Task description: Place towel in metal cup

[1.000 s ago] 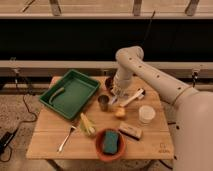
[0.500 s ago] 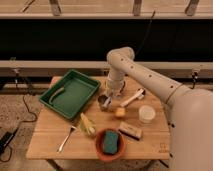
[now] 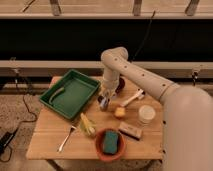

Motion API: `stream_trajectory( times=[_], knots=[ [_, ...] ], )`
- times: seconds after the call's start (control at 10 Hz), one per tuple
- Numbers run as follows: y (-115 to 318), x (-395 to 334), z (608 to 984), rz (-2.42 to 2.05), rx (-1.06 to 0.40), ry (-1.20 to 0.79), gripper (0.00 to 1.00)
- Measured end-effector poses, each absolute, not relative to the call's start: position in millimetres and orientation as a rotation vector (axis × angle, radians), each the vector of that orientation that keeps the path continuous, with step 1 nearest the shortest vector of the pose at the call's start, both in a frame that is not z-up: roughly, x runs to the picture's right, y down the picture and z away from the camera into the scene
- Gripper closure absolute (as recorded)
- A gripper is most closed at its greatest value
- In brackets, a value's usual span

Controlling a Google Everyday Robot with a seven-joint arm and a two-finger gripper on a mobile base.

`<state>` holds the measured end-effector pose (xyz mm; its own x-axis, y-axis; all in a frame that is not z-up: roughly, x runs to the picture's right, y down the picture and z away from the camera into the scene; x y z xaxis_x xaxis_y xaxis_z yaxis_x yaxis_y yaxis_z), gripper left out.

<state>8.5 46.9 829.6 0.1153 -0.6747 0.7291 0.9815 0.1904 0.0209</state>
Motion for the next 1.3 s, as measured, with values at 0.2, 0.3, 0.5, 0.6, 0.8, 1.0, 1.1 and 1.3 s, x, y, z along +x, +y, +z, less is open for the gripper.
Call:
stream_trajectory(
  times=[0.2,0.3,0.5,0.6,0.8,1.0,1.1,1.3],
  knots=[
    [46.2,3.4,835.1,-1.320,-0.545,-0.701,0.57],
    [45.3,1.7,841.2,-1.327,-0.546,-0.703,0.44],
    [44.0,-0.8,847.5,-1.337,-0.546,-0.707,0.26],
    [43.9,-1.5,849.8,-1.340,-0.547,-0.709,0.23],
    [42.7,-1.8,851.8,-1.344,-0.546,-0.711,0.23],
    [41.1,-0.4,849.0,-1.345,-0.541,-0.715,0.23],
    [40.3,0.8,848.4,-1.343,-0.538,-0.714,0.23],
    [40.8,1.0,848.5,-1.343,-0.540,-0.714,0.23]
  ],
)
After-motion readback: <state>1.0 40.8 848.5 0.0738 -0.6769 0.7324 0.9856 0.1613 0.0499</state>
